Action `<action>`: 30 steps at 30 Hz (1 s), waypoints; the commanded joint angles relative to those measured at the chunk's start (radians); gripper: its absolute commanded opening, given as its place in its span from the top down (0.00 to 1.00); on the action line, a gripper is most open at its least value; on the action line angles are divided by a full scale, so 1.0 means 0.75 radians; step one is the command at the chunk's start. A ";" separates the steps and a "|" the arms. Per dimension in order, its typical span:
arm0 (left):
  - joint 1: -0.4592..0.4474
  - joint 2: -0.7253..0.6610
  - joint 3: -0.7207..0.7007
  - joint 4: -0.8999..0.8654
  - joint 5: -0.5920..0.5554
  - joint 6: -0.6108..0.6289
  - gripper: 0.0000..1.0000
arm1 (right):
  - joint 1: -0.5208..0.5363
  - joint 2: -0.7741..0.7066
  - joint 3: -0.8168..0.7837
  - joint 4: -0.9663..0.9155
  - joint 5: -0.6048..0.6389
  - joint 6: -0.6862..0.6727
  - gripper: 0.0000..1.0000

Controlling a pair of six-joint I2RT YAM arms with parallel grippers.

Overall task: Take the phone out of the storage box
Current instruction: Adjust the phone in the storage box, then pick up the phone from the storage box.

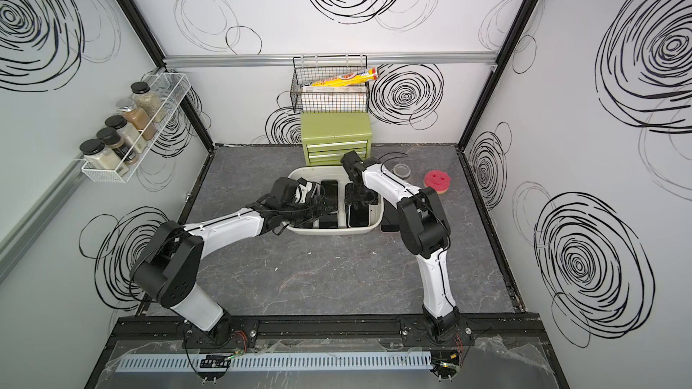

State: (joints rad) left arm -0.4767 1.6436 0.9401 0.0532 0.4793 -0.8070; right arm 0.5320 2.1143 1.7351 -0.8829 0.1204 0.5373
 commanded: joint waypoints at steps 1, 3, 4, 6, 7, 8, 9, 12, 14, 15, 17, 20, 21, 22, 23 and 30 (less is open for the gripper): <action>0.008 -0.032 -0.011 0.012 0.015 0.033 0.01 | -0.008 0.002 -0.017 -0.051 0.015 -0.018 0.26; 0.009 -0.033 -0.010 0.013 0.017 0.035 0.01 | -0.008 0.009 -0.017 -0.050 0.001 -0.021 0.23; 0.008 -0.034 -0.012 0.011 0.015 0.036 0.01 | -0.008 0.012 -0.017 -0.048 -0.001 -0.019 0.20; 0.010 -0.036 -0.010 0.003 0.011 0.041 0.01 | -0.008 0.001 -0.018 -0.042 -0.015 -0.009 0.16; 0.010 -0.038 -0.013 0.001 0.010 0.045 0.01 | -0.008 -0.011 -0.020 -0.033 -0.019 -0.003 0.15; 0.011 -0.041 -0.012 0.000 0.009 0.047 0.01 | -0.008 -0.023 -0.024 -0.025 -0.021 0.001 0.14; 0.012 -0.042 -0.014 -0.002 0.009 0.049 0.01 | -0.007 -0.036 -0.027 -0.020 -0.020 0.007 0.13; 0.014 -0.043 -0.013 -0.003 0.011 0.051 0.01 | -0.008 -0.040 -0.033 -0.017 -0.023 0.008 0.13; 0.014 -0.044 -0.013 -0.002 0.013 0.051 0.01 | -0.008 -0.026 -0.042 -0.025 -0.022 0.006 0.13; 0.014 -0.043 -0.015 -0.001 0.015 0.051 0.01 | -0.008 -0.021 -0.054 -0.024 -0.027 0.004 0.13; 0.015 -0.046 -0.014 0.000 0.015 0.051 0.01 | -0.008 -0.025 -0.083 -0.003 -0.036 0.006 0.13; 0.015 -0.046 -0.018 -0.001 0.015 0.051 0.01 | -0.008 -0.022 -0.097 0.009 -0.021 0.008 0.15; 0.015 -0.046 -0.021 0.002 0.015 0.051 0.01 | -0.008 -0.014 -0.093 0.005 -0.021 0.006 0.17; 0.015 -0.047 -0.025 0.002 0.015 0.050 0.01 | -0.008 -0.007 -0.089 0.000 -0.016 0.005 0.19; 0.017 -0.048 -0.027 0.003 0.015 0.049 0.01 | -0.008 -0.004 -0.090 -0.001 -0.014 0.008 0.21; 0.025 -0.052 -0.033 -0.001 0.015 0.053 0.01 | -0.010 0.005 -0.069 -0.008 -0.018 0.005 0.51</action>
State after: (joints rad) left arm -0.4671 1.6283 0.9241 0.0509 0.4820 -0.7849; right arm 0.5312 2.1113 1.6852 -0.8593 0.0940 0.5419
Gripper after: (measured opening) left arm 0.987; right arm 0.762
